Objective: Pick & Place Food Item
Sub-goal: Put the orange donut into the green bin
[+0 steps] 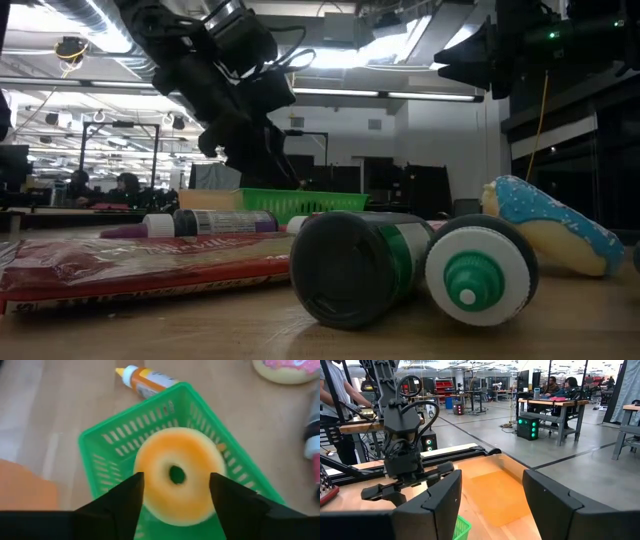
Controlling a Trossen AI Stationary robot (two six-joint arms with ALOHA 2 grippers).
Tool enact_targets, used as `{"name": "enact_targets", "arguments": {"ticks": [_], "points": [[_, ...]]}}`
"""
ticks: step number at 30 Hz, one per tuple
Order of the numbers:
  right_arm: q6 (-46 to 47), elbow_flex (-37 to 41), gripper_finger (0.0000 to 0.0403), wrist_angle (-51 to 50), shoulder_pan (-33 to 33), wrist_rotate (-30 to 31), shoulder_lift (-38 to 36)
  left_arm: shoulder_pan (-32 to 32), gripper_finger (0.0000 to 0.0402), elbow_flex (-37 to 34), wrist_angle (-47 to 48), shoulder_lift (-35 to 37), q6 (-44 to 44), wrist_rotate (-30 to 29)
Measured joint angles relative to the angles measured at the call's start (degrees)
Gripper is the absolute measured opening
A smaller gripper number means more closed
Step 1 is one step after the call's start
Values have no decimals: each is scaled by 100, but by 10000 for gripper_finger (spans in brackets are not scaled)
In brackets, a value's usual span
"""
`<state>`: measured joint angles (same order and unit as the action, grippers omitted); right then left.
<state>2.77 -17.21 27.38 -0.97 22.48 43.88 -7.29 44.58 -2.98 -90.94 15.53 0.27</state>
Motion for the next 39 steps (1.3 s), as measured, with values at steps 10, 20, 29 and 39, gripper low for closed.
{"name": "enact_targets", "arguments": {"ticks": [10,20,29,39], "points": [[4,-2,213,-9,0,-2,0,12,248,571,29,464,636,-59],[14,-2,213,-20,0,-2,0,-66,230,1115,1455,456,963,460],[32,-4,213,-9,2,-2,0,-55,116,1110,1289,-351,1151,859],[77,-4,213,-9,0,-2,0,-119,6,1113,1078,-794,1031,883]]}}
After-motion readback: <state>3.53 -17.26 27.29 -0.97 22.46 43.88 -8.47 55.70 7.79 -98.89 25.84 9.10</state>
